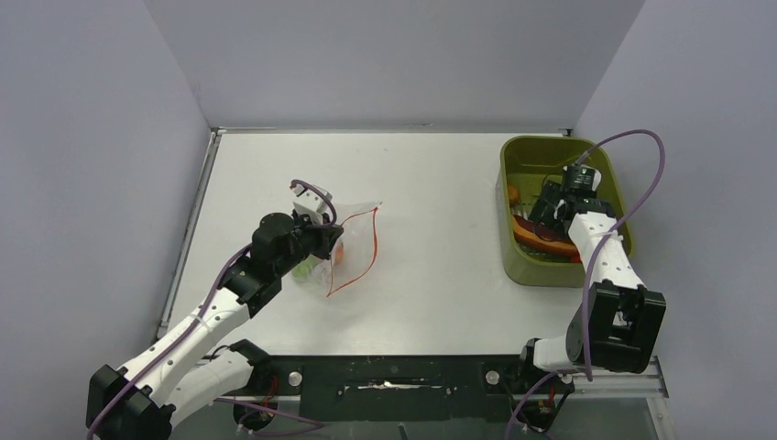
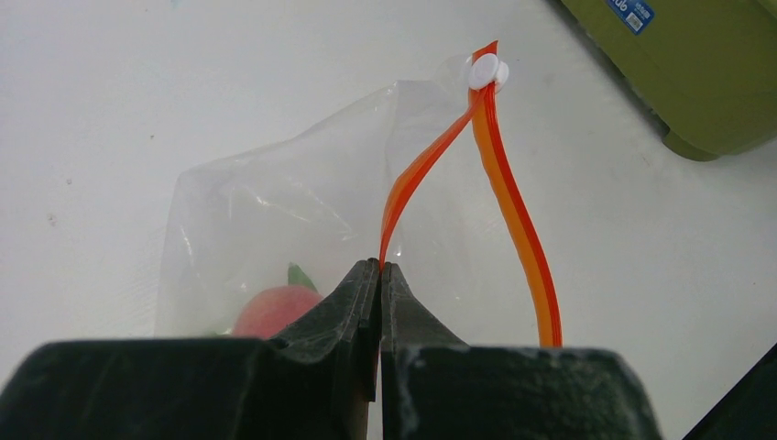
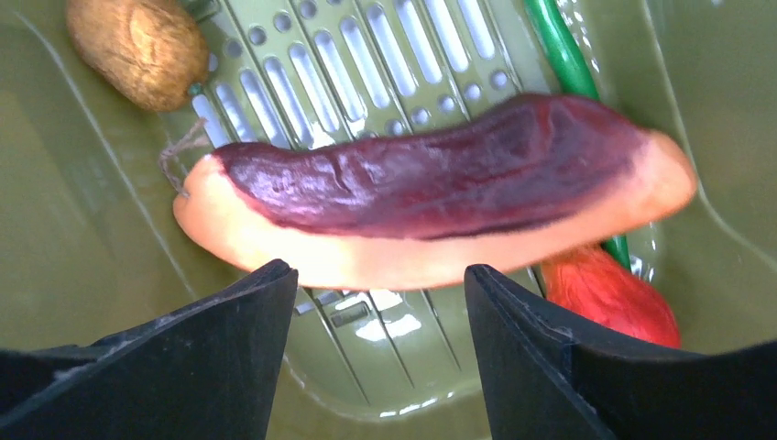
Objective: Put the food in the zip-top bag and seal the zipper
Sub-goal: Pick up the fake fruit from the bin.
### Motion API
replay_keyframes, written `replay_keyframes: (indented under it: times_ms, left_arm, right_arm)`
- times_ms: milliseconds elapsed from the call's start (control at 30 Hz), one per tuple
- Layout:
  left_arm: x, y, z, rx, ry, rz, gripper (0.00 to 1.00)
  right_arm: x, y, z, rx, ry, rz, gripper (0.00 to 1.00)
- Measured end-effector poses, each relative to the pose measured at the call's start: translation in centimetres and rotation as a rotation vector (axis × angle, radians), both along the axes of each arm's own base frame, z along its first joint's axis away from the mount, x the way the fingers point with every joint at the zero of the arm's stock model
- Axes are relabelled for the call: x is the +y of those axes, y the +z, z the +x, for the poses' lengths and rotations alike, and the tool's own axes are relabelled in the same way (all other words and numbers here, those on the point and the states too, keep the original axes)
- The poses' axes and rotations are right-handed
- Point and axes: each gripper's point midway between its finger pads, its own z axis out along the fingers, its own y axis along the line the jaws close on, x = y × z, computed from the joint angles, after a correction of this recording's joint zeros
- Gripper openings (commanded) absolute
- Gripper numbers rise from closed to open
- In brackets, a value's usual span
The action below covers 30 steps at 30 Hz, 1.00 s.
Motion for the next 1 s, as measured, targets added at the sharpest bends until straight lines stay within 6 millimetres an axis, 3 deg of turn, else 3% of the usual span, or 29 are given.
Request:
replay_keyframes:
  times_ms: [167,400,633,833,1000]
  left_arm:
    - [0.0,0.1,0.2,-0.007,0.002,-0.002,0.0]
    - [0.0,-0.6,0.1,-0.013,0.0,-0.001,0.0]
    - [0.1,-0.6,0.3,-0.011,0.015,-0.002,0.0]
    - [0.1,-1.1,0.5,0.011,0.033,-0.007,0.0]
    - [-0.1,-1.6,0.8,0.039,0.038,-0.005,0.0]
  right_arm:
    - [0.6,0.3,2.9,-0.031,0.145,0.019,0.65]
    - [1.9,1.9,8.5,-0.125,0.376,0.024,0.49]
    - [3.0,-0.7,12.7,-0.112,0.535,0.076,0.52]
    - [4.3,-3.7,13.3,-0.07,0.629,0.144,0.63]
    - [5.2,-4.2,13.4,-0.071,0.691,0.179,0.64]
